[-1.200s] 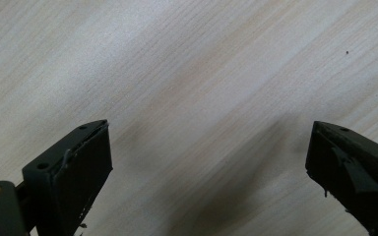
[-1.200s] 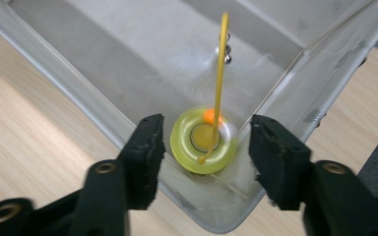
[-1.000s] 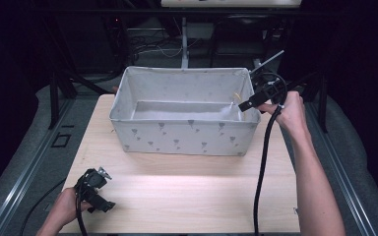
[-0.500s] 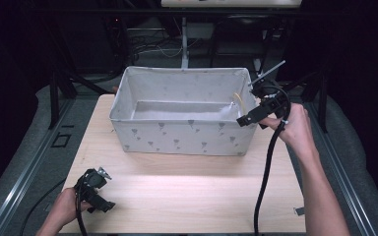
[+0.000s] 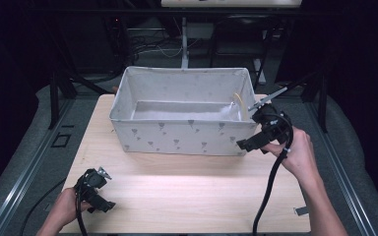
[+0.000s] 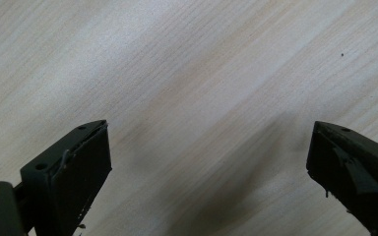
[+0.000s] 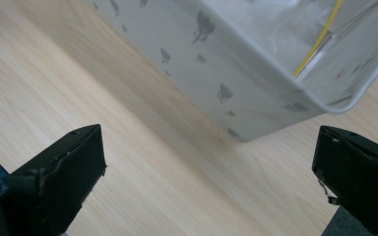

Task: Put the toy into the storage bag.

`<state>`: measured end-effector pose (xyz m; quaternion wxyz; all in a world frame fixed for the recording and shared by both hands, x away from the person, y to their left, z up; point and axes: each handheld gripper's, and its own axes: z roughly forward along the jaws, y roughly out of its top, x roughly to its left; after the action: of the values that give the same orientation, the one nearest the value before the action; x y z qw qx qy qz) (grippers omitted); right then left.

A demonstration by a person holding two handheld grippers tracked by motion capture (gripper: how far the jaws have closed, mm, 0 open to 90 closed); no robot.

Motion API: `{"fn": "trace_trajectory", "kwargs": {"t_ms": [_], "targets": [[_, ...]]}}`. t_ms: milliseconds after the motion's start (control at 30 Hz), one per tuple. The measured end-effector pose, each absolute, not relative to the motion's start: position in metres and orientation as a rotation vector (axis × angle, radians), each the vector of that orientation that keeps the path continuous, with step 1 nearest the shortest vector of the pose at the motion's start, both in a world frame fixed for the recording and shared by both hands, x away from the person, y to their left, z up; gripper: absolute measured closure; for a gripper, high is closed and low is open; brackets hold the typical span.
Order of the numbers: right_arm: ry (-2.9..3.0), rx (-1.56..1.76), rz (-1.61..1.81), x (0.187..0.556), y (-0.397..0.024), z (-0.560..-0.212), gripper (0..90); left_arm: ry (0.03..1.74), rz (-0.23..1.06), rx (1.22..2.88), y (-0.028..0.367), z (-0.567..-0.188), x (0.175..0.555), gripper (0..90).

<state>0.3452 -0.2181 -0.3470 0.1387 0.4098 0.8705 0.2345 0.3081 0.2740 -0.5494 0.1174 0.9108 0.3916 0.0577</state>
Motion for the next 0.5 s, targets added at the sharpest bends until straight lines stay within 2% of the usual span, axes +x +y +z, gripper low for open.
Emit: {"fn": "trace_trajectory", "kwargs": {"t_ms": [500], "targets": [[2.572, 1.172, 0.644, 0.307, -0.217, -0.411, 0.0, 1.150, 0.169, 2.659, 0.274, -0.550, 0.309, 3.3]]}}
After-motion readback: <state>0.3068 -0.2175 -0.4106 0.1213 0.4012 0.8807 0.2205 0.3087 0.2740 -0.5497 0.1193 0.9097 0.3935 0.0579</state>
